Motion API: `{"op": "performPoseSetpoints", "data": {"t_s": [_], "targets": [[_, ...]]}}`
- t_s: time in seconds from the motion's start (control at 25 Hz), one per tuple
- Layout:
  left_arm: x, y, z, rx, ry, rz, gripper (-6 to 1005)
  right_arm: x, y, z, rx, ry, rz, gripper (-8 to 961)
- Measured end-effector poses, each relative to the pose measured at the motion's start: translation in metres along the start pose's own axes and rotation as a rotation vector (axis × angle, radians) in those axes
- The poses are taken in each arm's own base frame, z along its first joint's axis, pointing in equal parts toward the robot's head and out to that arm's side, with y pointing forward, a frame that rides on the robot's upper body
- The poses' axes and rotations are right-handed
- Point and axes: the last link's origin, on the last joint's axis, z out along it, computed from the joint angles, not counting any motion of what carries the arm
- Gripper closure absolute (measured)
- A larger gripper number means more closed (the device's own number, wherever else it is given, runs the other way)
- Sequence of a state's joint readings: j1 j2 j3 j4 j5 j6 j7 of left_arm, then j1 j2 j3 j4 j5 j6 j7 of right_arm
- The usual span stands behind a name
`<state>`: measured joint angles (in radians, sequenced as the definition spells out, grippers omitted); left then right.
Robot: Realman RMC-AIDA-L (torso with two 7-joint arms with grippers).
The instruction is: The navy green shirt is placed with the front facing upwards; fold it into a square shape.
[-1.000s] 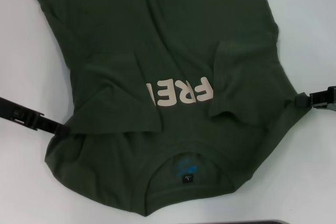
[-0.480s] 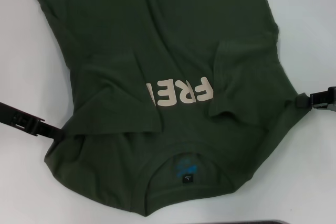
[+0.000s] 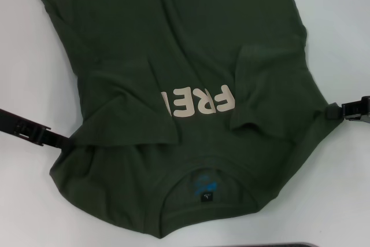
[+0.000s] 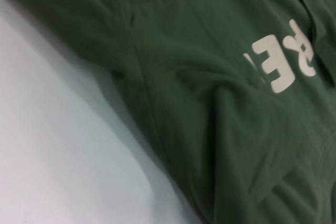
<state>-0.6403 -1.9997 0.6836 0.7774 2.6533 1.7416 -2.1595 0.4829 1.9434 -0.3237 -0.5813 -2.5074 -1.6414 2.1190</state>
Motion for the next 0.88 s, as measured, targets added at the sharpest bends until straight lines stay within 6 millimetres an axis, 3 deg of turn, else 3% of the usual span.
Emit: {"op": "performPoseSetpoints", "data": {"t_s": [0.88], "targets": [[0.020,0.027,0.016,-0.106,0.056,0.031,931,-0.002,0.001,0.002,-0.001,-0.009,0.001,918]]}}
